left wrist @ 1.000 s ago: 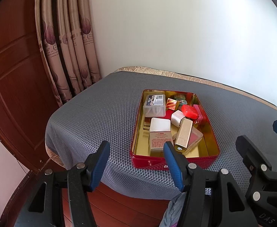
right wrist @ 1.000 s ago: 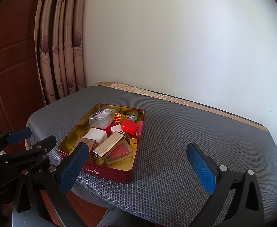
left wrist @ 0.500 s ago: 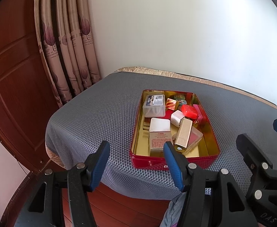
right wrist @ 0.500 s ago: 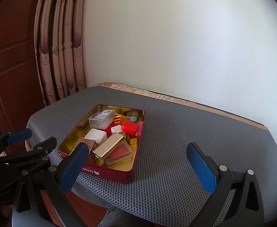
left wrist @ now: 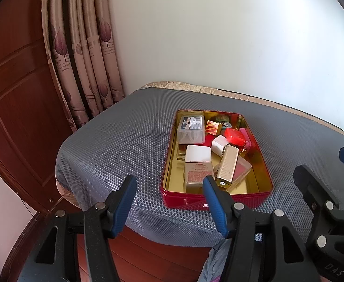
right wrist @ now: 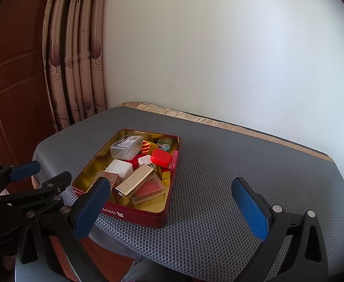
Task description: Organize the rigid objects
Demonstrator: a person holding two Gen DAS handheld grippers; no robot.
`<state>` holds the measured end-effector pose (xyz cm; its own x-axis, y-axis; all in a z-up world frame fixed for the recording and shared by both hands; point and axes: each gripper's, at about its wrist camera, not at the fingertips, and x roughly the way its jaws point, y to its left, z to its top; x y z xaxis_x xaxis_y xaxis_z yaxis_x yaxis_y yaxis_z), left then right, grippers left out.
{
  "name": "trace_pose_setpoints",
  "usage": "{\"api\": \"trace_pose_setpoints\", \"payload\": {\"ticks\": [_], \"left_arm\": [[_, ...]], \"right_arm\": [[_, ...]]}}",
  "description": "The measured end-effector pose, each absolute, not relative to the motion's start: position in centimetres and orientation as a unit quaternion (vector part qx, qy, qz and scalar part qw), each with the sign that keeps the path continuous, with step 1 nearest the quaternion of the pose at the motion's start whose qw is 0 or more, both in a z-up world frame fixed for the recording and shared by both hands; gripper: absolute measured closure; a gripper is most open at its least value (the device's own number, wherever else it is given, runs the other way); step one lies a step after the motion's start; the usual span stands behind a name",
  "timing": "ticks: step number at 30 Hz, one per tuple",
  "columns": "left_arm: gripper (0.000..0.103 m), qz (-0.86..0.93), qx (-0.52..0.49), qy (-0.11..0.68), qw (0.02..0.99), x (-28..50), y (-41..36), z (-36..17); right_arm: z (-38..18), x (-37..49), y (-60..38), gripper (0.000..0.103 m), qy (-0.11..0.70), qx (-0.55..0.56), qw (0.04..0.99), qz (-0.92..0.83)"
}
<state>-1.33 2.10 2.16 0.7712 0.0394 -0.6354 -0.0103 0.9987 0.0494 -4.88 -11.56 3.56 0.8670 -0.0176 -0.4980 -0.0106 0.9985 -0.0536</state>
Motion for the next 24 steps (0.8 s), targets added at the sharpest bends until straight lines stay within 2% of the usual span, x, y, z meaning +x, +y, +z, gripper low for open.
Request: {"api": "trace_pose_setpoints", "payload": {"ticks": [24], "left_arm": [[0.043, 0.012, 0.023, 0.342, 0.939, -1.29, 2.08, 2.01]], "right_arm": [[3.56, -4.98, -11.51, 0.001, 0.259, -0.025, 0.966, -0.002]]}}
